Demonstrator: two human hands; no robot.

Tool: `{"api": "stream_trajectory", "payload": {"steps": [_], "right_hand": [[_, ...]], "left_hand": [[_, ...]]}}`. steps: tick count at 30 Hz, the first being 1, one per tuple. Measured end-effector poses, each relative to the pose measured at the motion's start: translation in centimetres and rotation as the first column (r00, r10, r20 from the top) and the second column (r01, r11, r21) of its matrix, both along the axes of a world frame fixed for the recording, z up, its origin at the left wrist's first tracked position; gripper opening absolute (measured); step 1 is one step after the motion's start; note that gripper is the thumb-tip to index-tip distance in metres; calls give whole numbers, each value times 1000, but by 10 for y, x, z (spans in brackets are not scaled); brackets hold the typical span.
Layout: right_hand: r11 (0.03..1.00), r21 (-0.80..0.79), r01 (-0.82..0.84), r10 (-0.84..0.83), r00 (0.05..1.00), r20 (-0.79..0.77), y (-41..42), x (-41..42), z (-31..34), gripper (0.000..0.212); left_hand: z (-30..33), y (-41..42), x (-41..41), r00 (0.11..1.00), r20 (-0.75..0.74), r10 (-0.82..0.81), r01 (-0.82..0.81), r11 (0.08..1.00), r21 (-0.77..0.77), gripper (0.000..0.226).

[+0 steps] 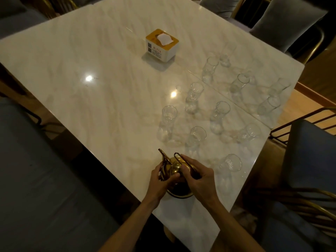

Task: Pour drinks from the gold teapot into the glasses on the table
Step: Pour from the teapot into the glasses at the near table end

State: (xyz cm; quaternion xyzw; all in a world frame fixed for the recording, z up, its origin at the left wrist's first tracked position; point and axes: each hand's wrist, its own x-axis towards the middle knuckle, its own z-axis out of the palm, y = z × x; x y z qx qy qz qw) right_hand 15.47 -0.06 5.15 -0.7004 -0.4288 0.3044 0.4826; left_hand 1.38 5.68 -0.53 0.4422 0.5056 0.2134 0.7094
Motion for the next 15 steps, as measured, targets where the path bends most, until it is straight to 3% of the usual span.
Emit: {"api": "stream_trajectory", "payload": {"steps": [3, 8, 15], "right_hand": [[1000, 16, 5, -5, 1000, 12, -2, 4, 12, 38], [997, 35, 63, -62, 998, -27, -13, 15, 35, 39], [968, 149, 201, -194, 979, -66, -41, 37, 73, 37]], "left_hand": [[6, -3, 4, 1000, 3, 30, -30, 1000, -1, 50], [16, -4, 16, 999, -37, -27, 29, 998, 61, 76], [47, -16, 53, 988, -25, -155, 156, 960, 233, 76]]}}
